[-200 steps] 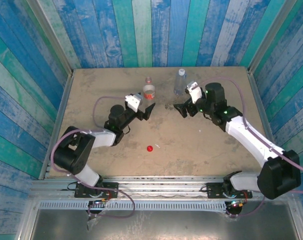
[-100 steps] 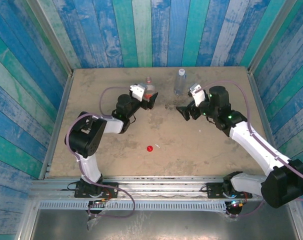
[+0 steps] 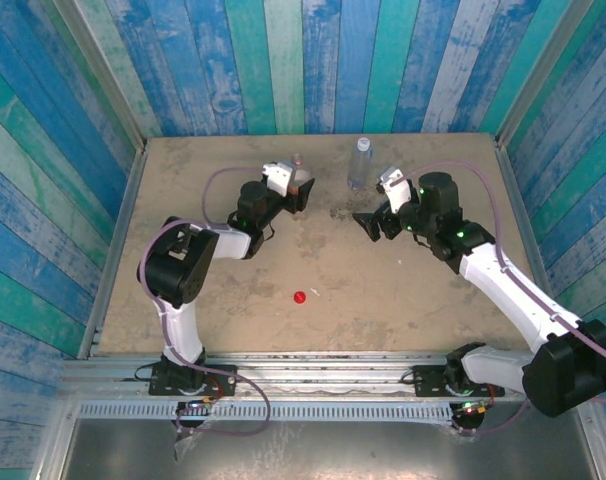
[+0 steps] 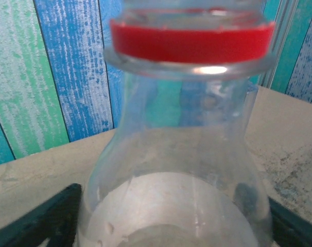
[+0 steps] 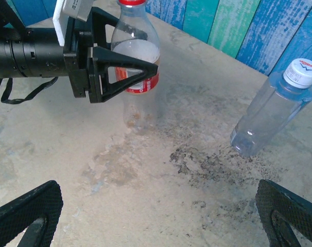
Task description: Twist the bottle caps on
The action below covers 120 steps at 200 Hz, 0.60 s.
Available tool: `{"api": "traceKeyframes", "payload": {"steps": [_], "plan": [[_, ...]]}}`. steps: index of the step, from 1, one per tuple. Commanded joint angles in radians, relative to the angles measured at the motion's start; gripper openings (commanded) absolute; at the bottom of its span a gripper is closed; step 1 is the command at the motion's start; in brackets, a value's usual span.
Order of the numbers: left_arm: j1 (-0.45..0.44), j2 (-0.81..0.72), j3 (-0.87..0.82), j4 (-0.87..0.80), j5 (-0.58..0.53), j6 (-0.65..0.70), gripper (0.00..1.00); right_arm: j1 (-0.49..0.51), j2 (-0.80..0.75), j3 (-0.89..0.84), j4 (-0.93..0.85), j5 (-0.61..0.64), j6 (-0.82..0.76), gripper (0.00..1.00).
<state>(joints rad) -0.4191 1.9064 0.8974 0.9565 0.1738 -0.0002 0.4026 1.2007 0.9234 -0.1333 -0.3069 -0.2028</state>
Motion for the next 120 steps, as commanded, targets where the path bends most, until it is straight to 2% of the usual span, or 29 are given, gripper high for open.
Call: {"api": "traceKeyframes", "payload": {"steps": [1, 32, 87, 120], "plan": [[0.006, 0.050, 0.021, 0.005, 0.016, 0.002, 0.70, 0.001, -0.004, 0.005, -0.020, 0.006, 0.006, 1.00], [0.011, 0.043, 0.003, 0.028, 0.041, 0.006, 0.60, 0.002, -0.009, 0.005, -0.012, 0.027, 0.044, 1.00], [0.011, -0.073, -0.101, 0.043, 0.174, 0.066, 0.61, 0.011, -0.034, -0.018, 0.004, -0.031, 0.074, 1.00], [0.009, -0.196, -0.223, 0.048, 0.179, 0.051, 0.61, 0.097, -0.042, -0.043, -0.002, -0.006, 0.053, 1.00]]}}
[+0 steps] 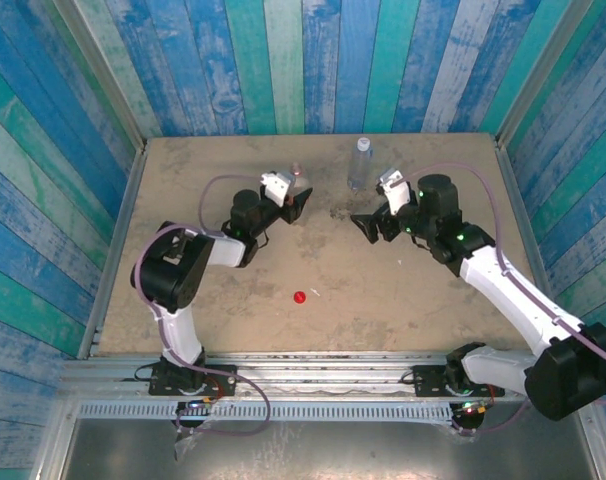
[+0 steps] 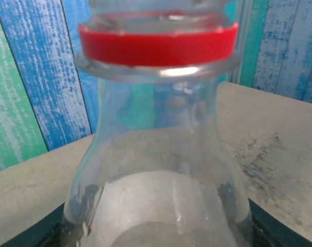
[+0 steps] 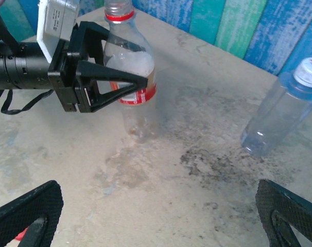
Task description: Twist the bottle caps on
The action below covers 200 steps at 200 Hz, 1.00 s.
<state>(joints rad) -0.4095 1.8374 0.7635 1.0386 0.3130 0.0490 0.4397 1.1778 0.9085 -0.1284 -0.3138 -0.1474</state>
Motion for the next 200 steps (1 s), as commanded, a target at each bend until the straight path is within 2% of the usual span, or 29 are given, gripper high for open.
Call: {"api": "traceKeyframes", "payload": {"steps": [1, 28, 68, 105, 159, 200], "plan": [[0.000, -0.132, -0.095, -0.033, 0.039, 0.002, 0.61, 0.064, -0.019, -0.030, -0.007, 0.003, -0.004, 1.00], [0.000, -0.261, -0.203, -0.061, 0.018, -0.007, 0.60, 0.168, -0.015, -0.060, -0.021, 0.073, -0.001, 1.00], [0.000, -0.433, -0.302, -0.150, -0.004, -0.002, 0.58, 0.309, -0.006, -0.137, 0.055, 0.117, 0.078, 1.00], [-0.001, -0.570, -0.386, -0.192, -0.052, -0.033, 0.58, 0.431, 0.086, -0.178, 0.146, 0.180, 0.124, 1.00], [0.000, -0.729, -0.453, -0.291, -0.074, -0.038, 0.58, 0.565, 0.286, -0.163, 0.247, 0.280, 0.144, 0.89], [-0.001, -0.772, -0.482, -0.319, -0.083, -0.041, 0.59, 0.586, 0.405, -0.140, 0.309, 0.302, 0.168, 0.75]]}}
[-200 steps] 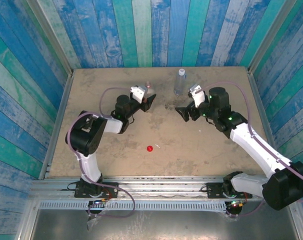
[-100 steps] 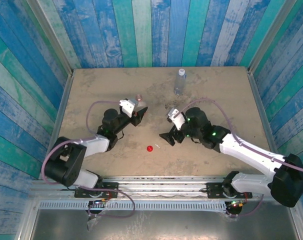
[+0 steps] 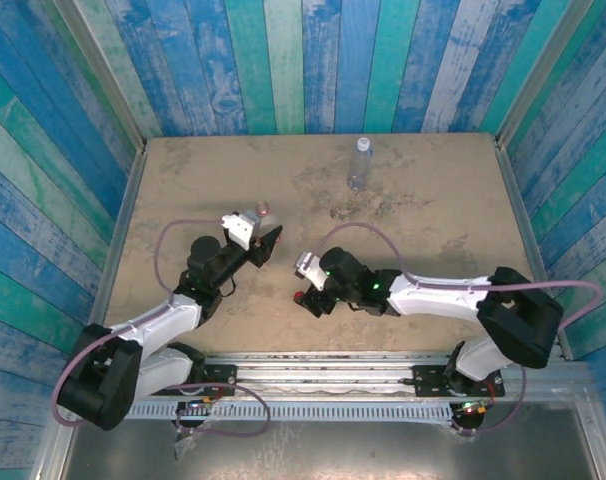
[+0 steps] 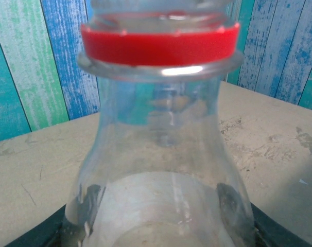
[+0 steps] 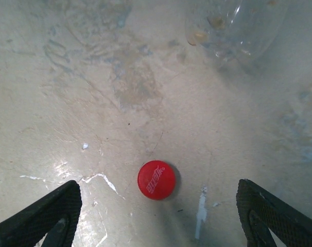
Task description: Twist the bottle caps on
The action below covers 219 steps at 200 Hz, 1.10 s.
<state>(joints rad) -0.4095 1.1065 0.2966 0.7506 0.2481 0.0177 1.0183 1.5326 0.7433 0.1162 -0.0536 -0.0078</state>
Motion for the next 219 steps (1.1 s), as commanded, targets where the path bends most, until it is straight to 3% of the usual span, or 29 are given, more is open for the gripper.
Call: {"api": "traceKeyframes", "payload": {"steps": [1, 57, 94, 219], "plan": [[-0.002, -0.041, -0.016, -0.031, -0.019, -0.010, 0.59, 0.008, 0.053, 0.026, 0.065, 0.042, 0.028, 0.75], [-0.001, -0.049, -0.005, -0.057, -0.012, -0.003, 0.58, 0.012, 0.173, 0.062, 0.089, 0.020, 0.028, 0.72], [-0.001, -0.047, -0.017, -0.051, -0.012, -0.006, 0.59, 0.017, 0.220, 0.061, 0.100, 0.017, 0.028, 0.61], [-0.002, -0.016, -0.029, -0.049, 0.016, 0.002, 0.58, 0.030, 0.227, 0.008, 0.132, 0.054, 0.020, 0.43]]}}
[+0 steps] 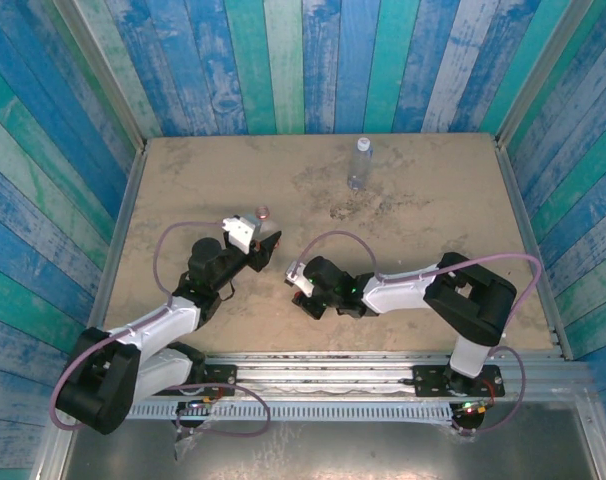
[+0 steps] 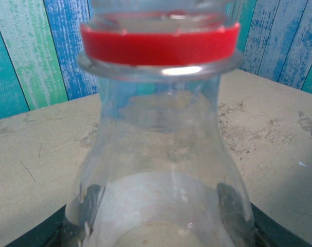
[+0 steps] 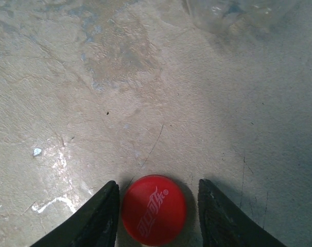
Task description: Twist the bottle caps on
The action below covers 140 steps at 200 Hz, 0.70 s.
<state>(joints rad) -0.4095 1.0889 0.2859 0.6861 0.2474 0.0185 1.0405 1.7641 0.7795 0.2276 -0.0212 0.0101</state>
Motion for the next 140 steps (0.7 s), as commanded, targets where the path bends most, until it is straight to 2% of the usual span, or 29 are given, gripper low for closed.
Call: {"api": "traceKeyframes", "payload": {"steps": [1, 72, 109, 140], "plan": [[-0.002, 0.002, -0.019, 0.016, 0.017, 0.001, 0.58, 0.007, -0.005, -0.029, 0.021, 0.021, 0.003, 0.43], [-0.043, 0.021, -0.026, 0.024, 0.026, 0.018, 0.58, 0.007, -0.046, -0.081, 0.047, 0.077, 0.020, 0.35], [-0.083, 0.054, -0.014, 0.046, 0.098, 0.021, 0.58, -0.020, -0.113, -0.160, 0.073, 0.103, 0.058, 0.36], [-0.116, 0.101, -0.006, 0.080, 0.158, 0.019, 0.58, -0.092, -0.202, -0.255, 0.079, 0.110, 0.094, 0.35]]}}
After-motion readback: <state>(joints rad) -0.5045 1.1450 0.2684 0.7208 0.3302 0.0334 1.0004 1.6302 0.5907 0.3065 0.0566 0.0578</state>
